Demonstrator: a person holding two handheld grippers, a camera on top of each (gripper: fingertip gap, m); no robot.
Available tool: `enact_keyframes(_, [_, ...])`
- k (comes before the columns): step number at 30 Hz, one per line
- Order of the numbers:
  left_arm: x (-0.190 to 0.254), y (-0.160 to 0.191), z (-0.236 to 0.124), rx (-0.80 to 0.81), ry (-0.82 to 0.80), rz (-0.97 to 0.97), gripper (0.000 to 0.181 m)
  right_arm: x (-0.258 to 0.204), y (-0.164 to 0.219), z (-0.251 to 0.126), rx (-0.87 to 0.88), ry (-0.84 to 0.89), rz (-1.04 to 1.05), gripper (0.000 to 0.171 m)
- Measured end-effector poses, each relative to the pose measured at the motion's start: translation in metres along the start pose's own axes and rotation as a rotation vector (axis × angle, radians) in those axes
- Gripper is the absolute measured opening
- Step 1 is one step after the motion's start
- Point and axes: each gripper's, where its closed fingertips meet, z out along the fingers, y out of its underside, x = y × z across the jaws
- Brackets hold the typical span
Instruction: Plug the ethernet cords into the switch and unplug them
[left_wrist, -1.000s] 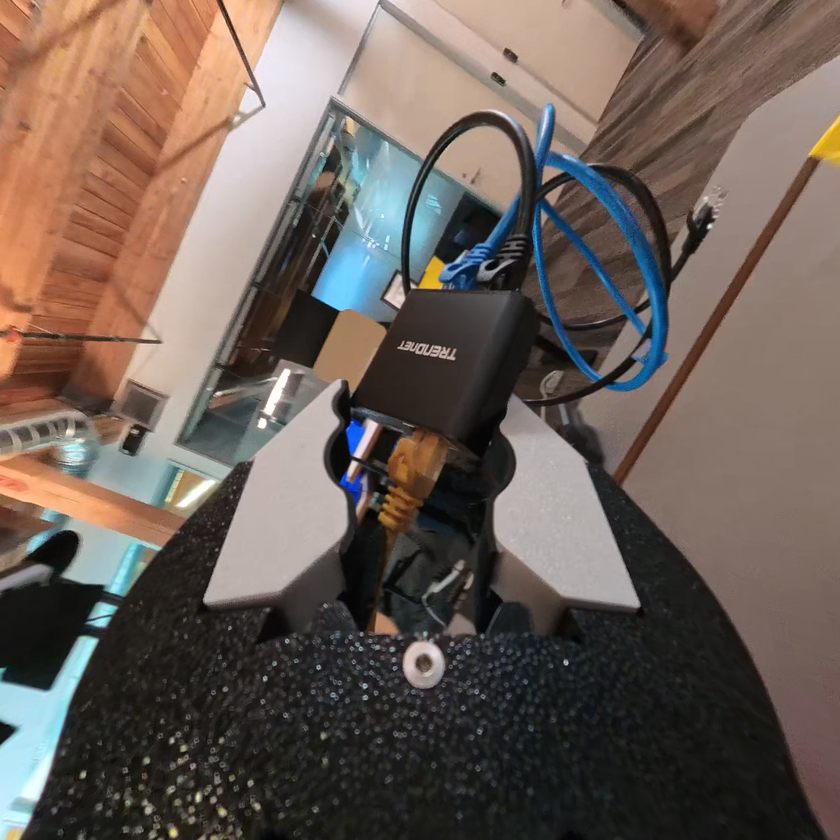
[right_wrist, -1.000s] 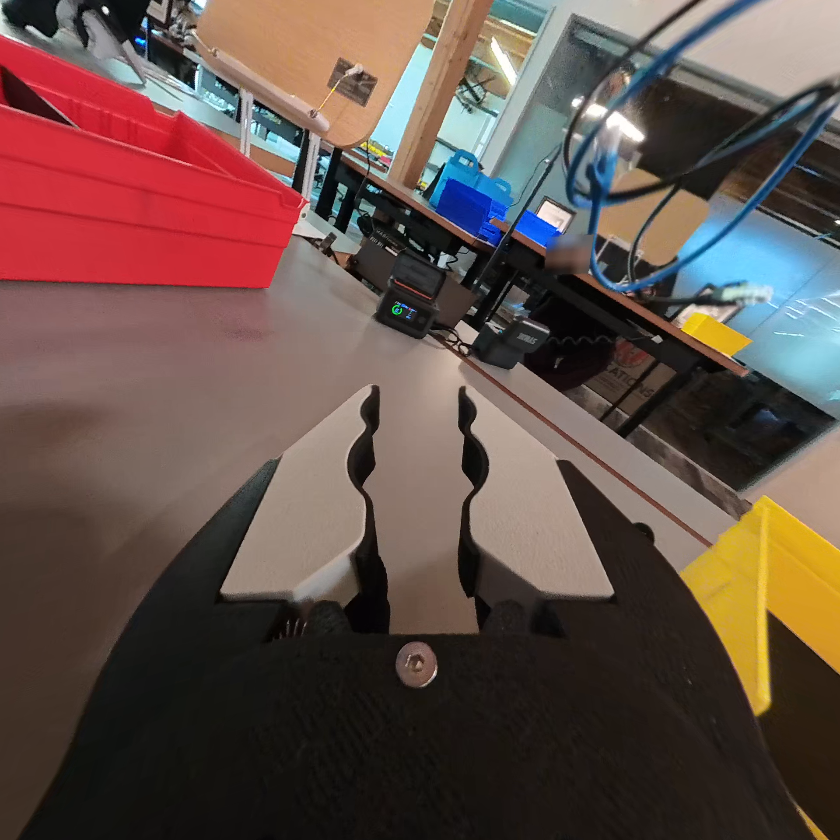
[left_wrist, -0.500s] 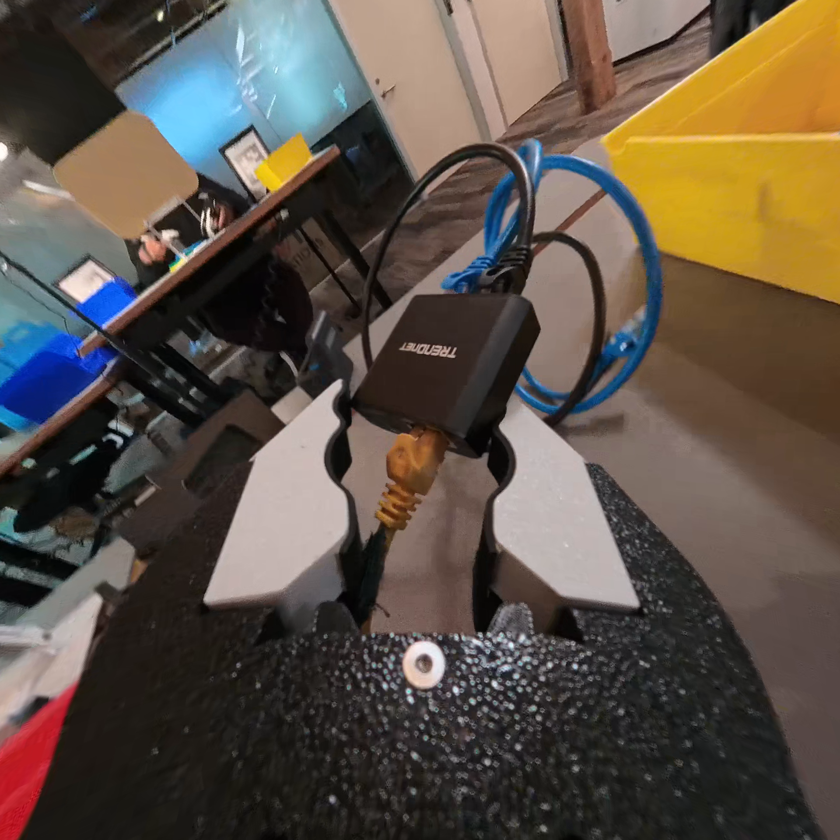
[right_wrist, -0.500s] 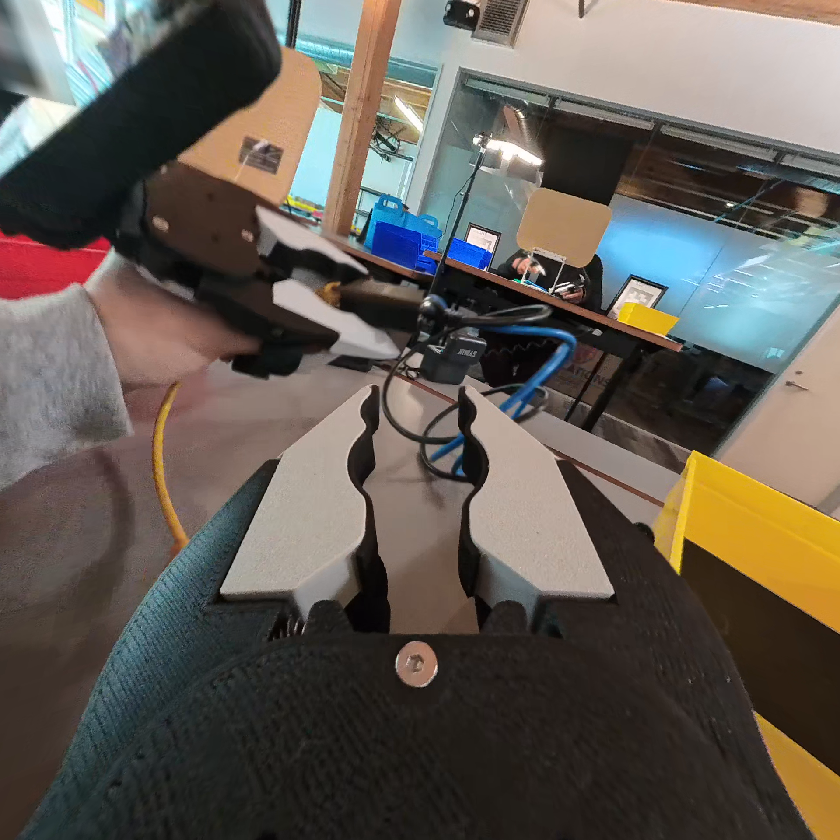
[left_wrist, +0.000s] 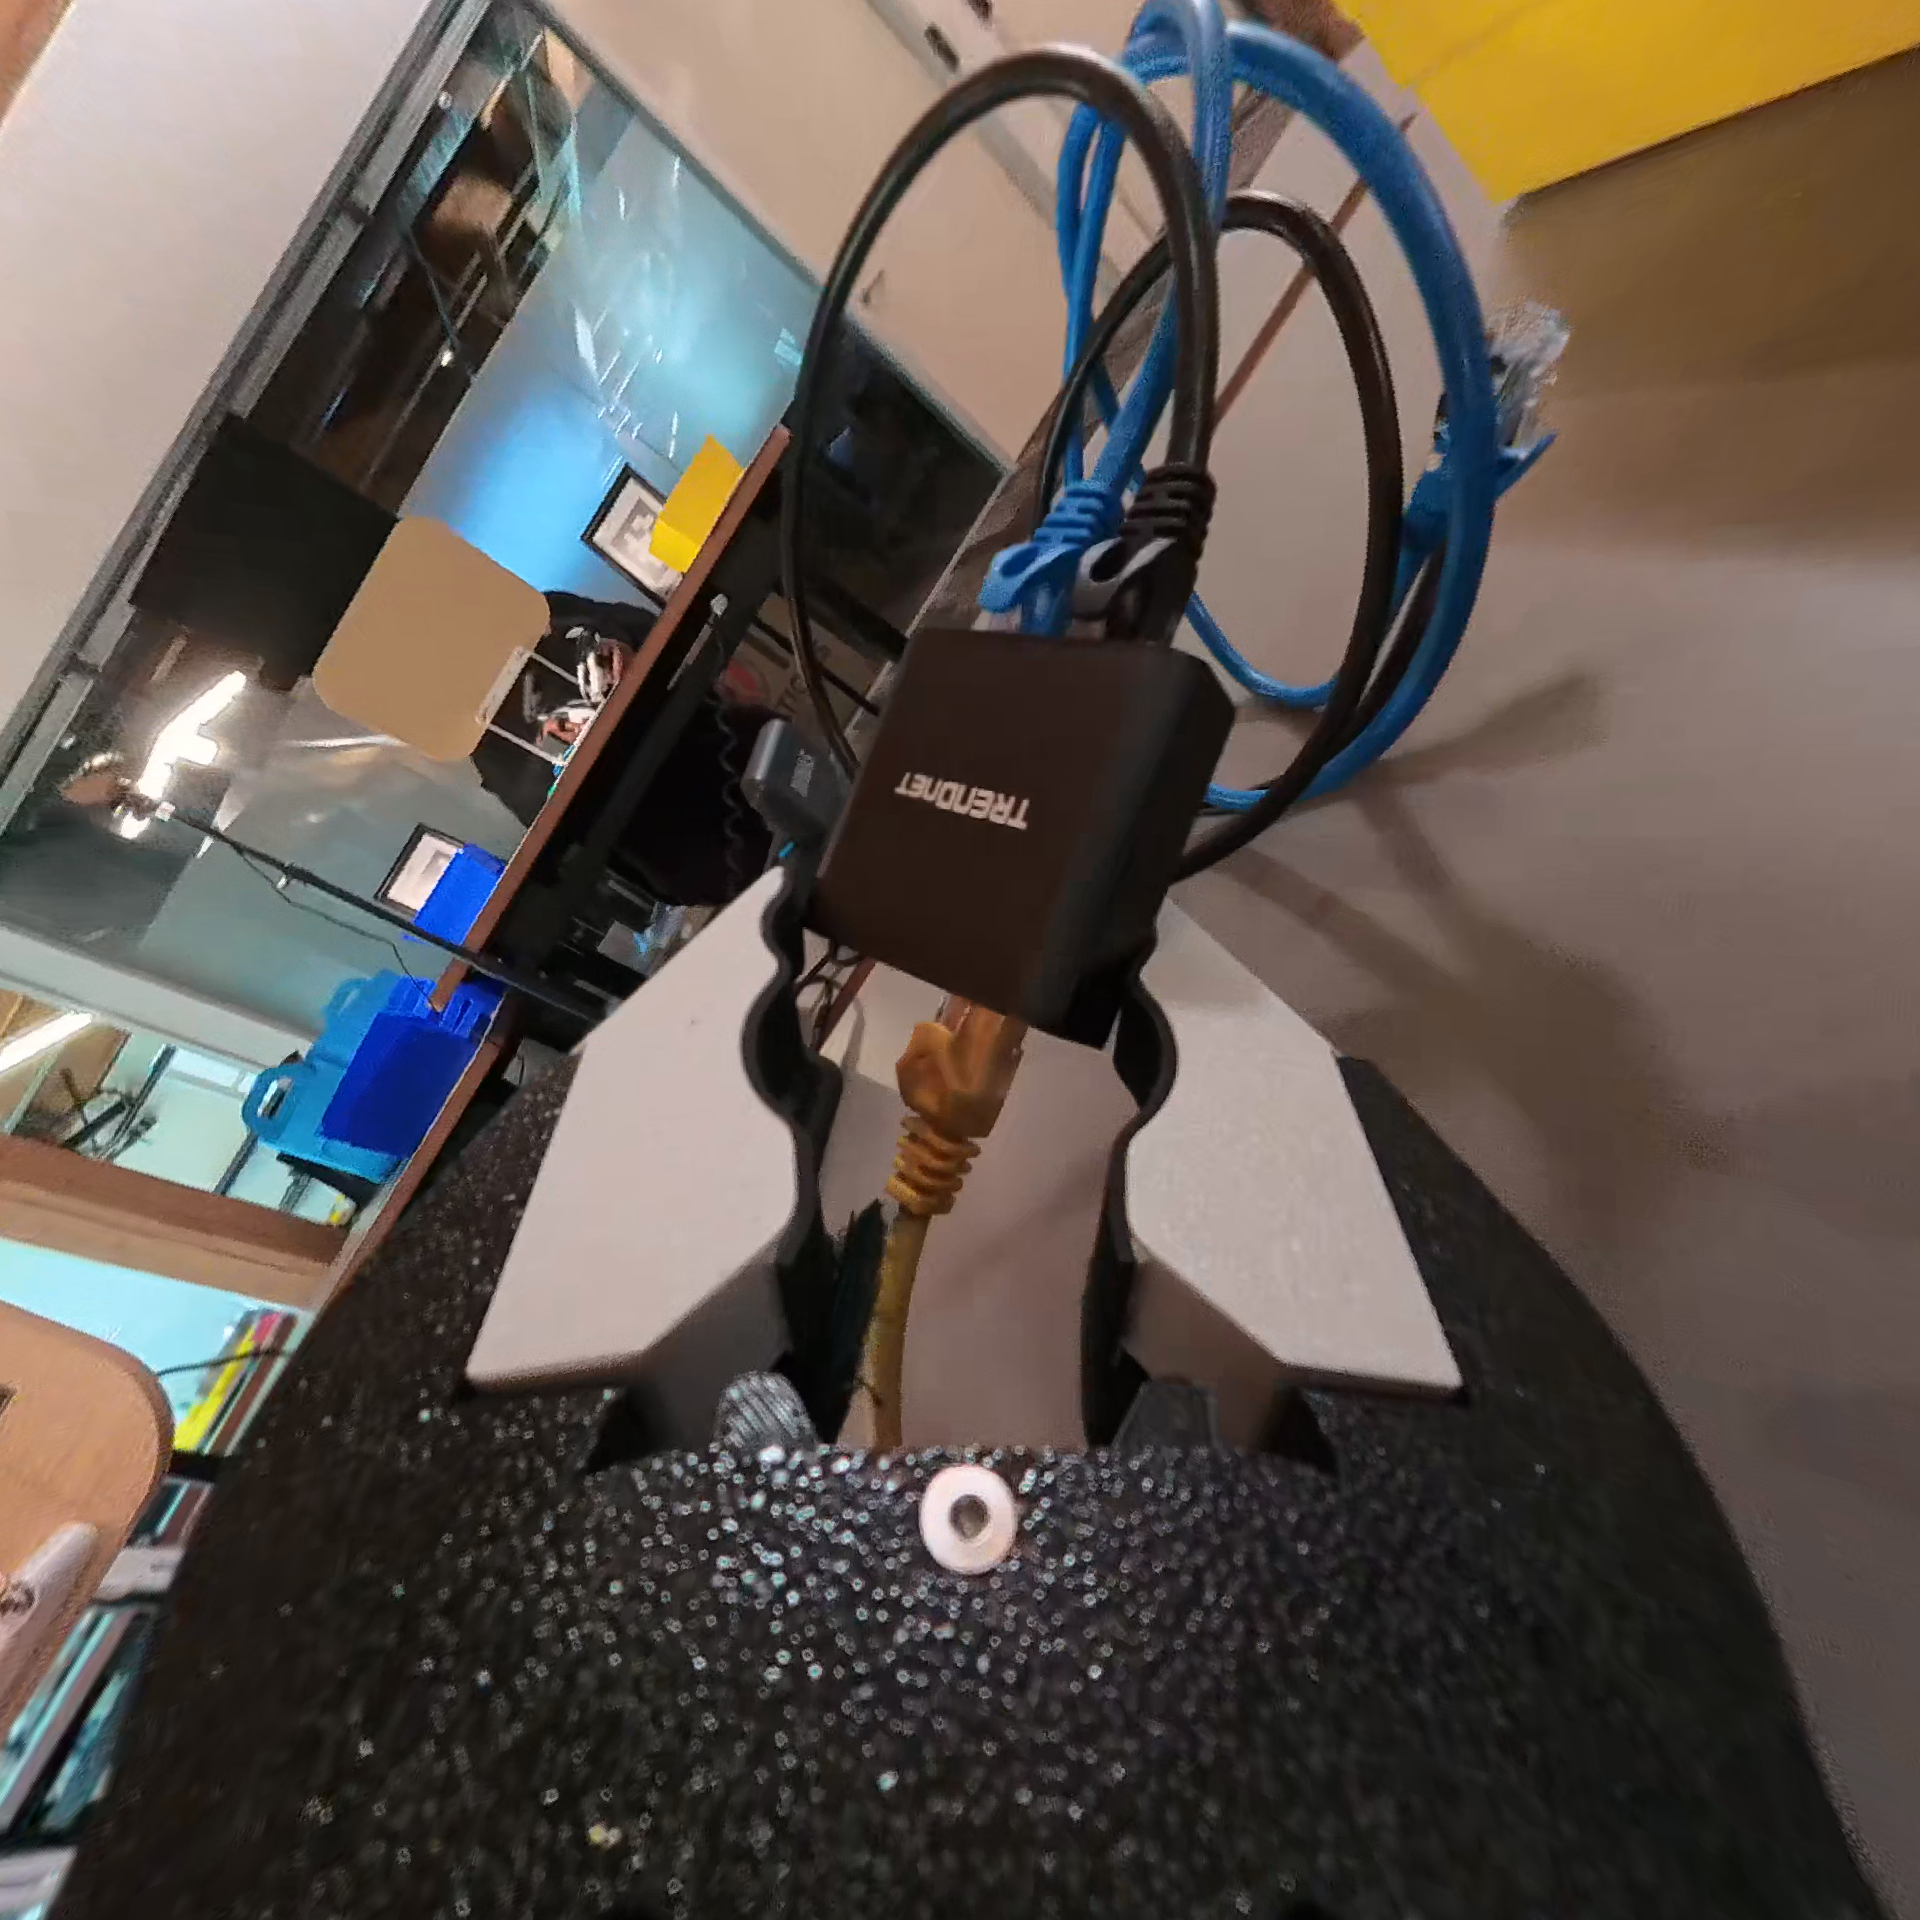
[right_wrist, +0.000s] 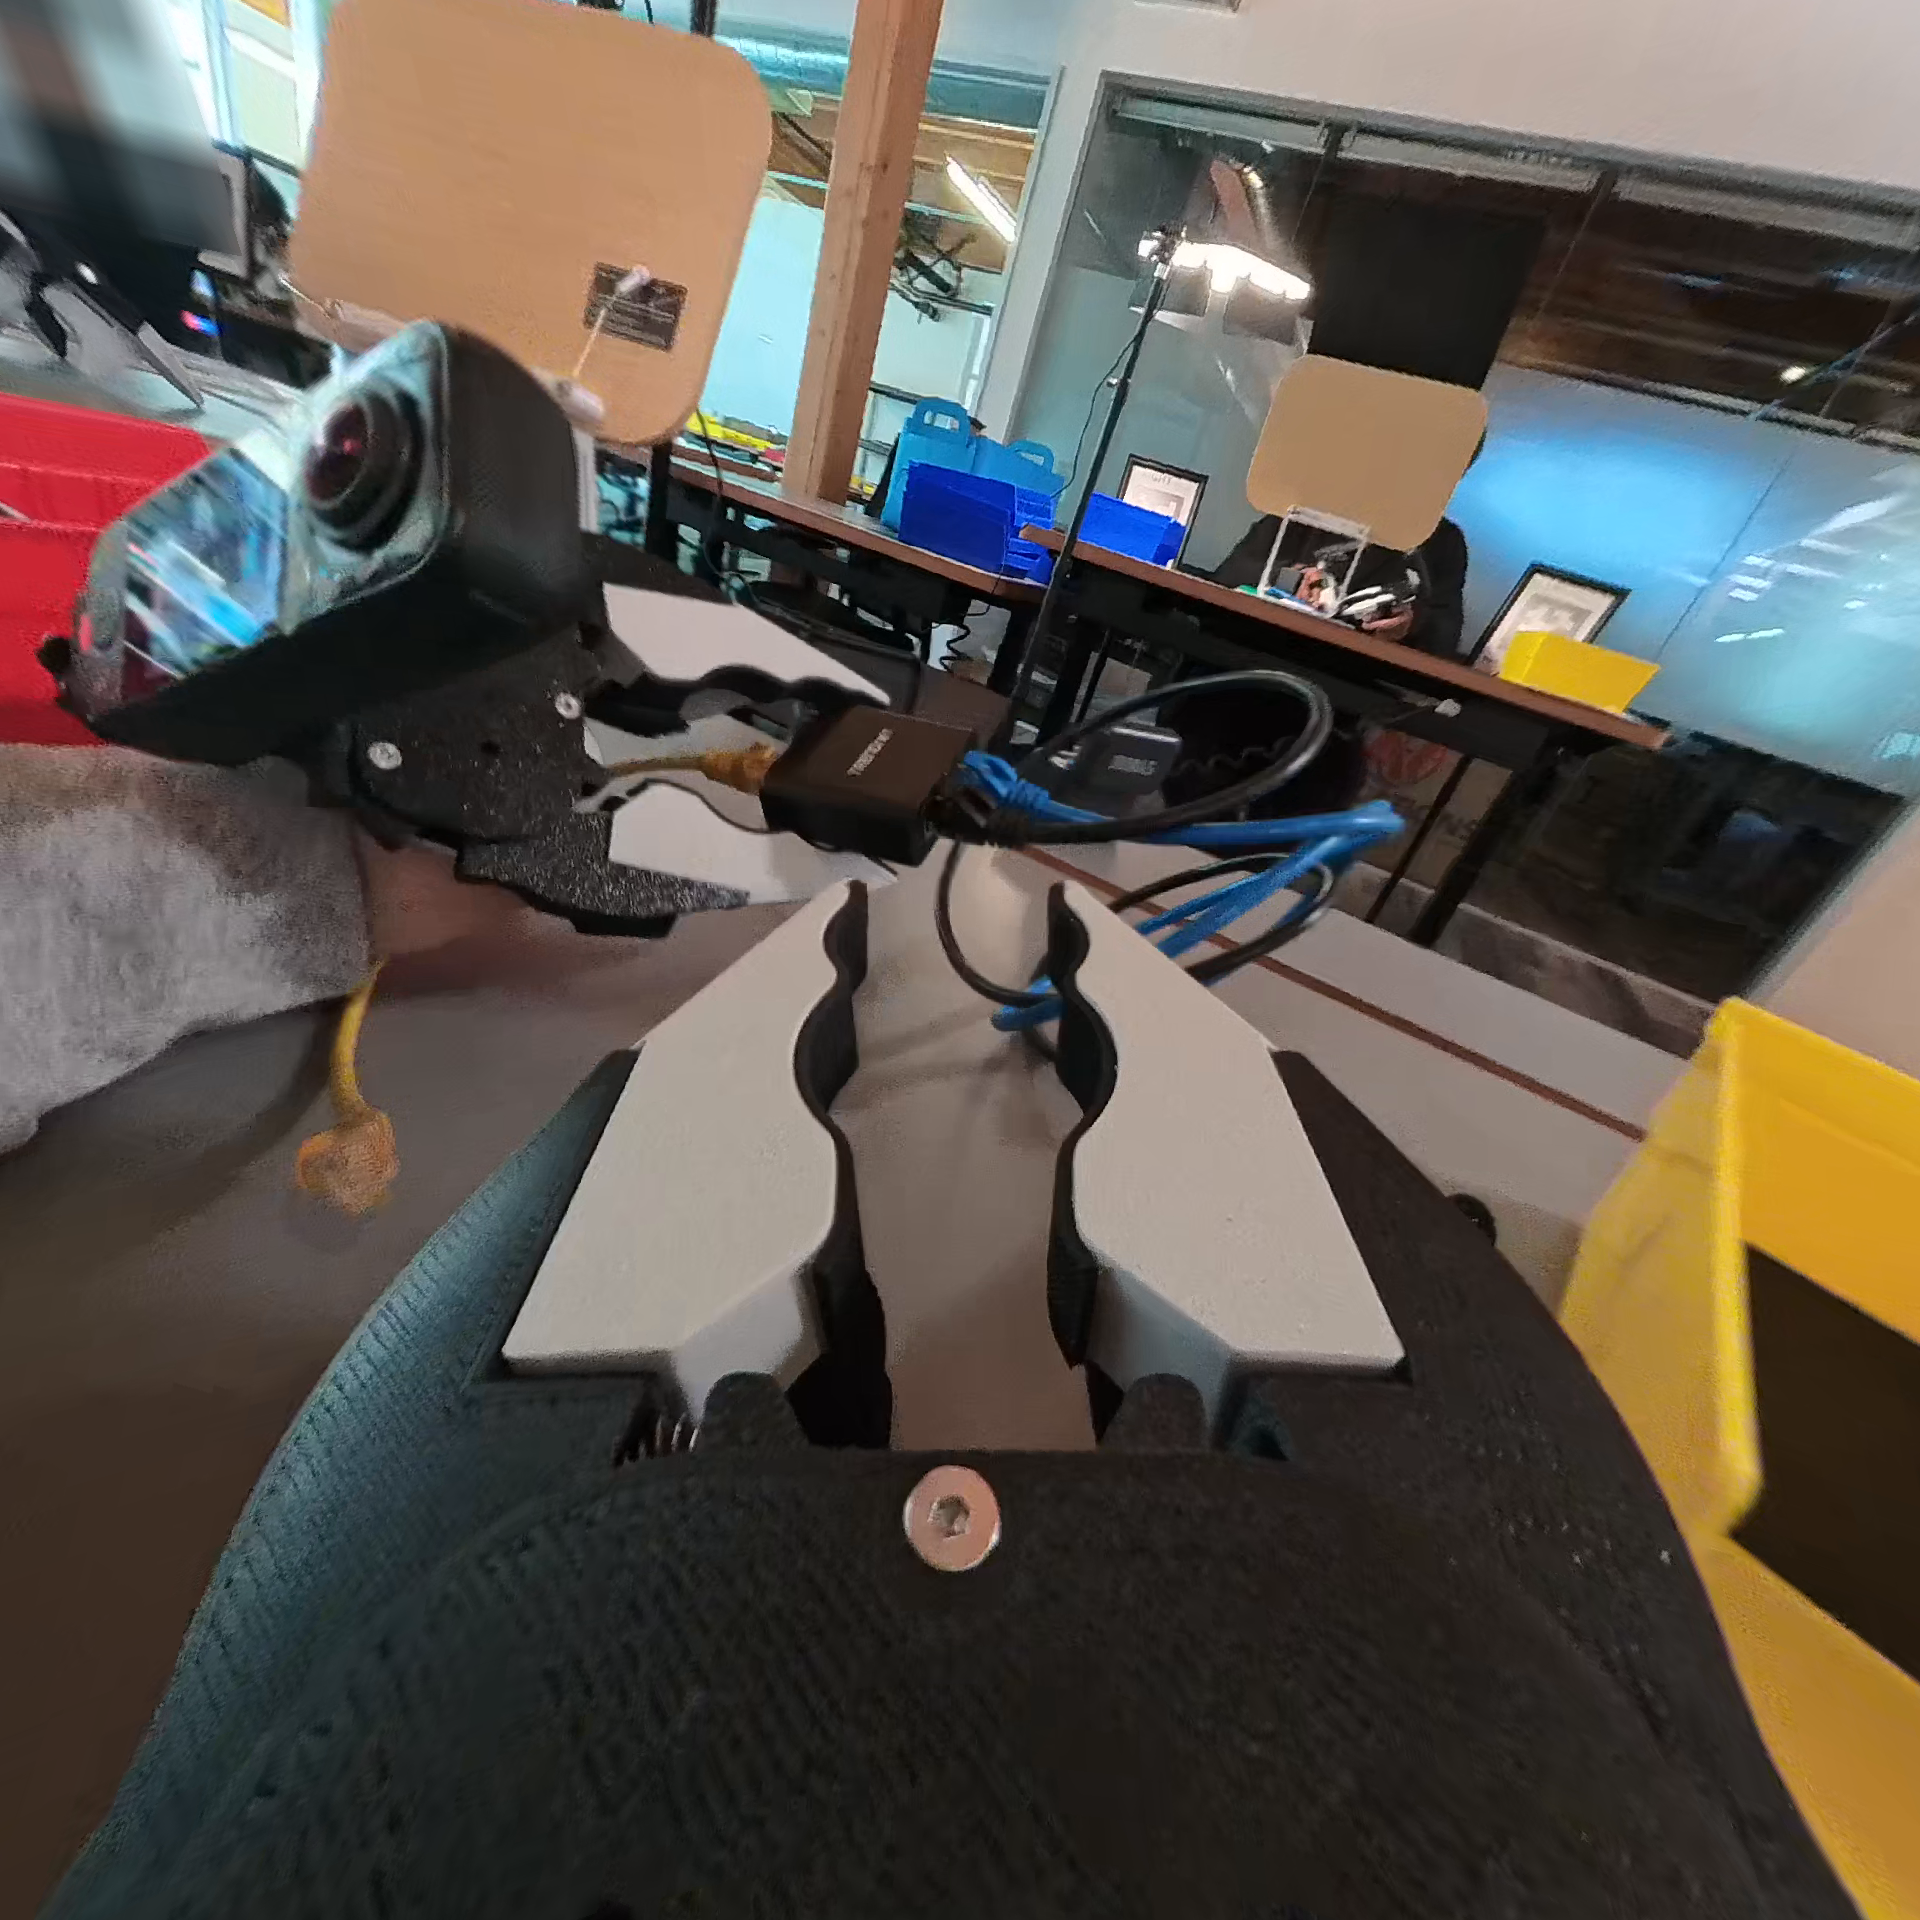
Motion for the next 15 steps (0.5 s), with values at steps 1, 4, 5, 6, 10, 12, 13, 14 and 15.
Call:
enact_keyframes(1, [0.003,0.000,0.001,0.007,0.015,0.007,0.058,0.000,0.001,0.005,0.001,-0.011,0.030,0.034])
enact_keyframes(4, [0.011,0.002,0.005,0.026,0.047,0.042,0.054,0.010,0.003,0.019,0.043,0.008,0.146,0.032])
enact_keyframes(5, [0.015,0.003,0.008,0.037,0.063,0.061,0.048,0.016,0.001,0.025,0.083,0.025,0.191,0.031])
enact_keyframes(6, [0.020,0.005,0.010,0.047,0.090,0.075,0.043,0.022,-0.001,0.030,0.116,0.040,0.219,0.032])
enact_keyframes(10, [0.025,0.014,0.016,0.018,0.129,0.071,0.033,0.035,-0.003,0.058,0.160,0.105,0.131,0.034])
enact_keyframes(12, [0.029,0.018,0.016,0.005,0.151,0.077,0.034,0.034,-0.002,0.072,0.155,0.102,0.068,0.033])
enact_keyframes(13, [0.031,0.018,0.016,0.000,0.157,0.083,0.034,0.033,-0.001,0.079,0.148,0.101,0.046,0.033])
enact_keyframes(14, [0.033,0.019,0.016,-0.005,0.166,0.088,0.034,0.033,0.000,0.084,0.142,0.101,0.027,0.033])
enact_keyframes(15, [0.035,0.020,0.017,-0.010,0.176,0.090,0.034,0.033,0.001,0.088,0.138,0.100,0.012,0.033])
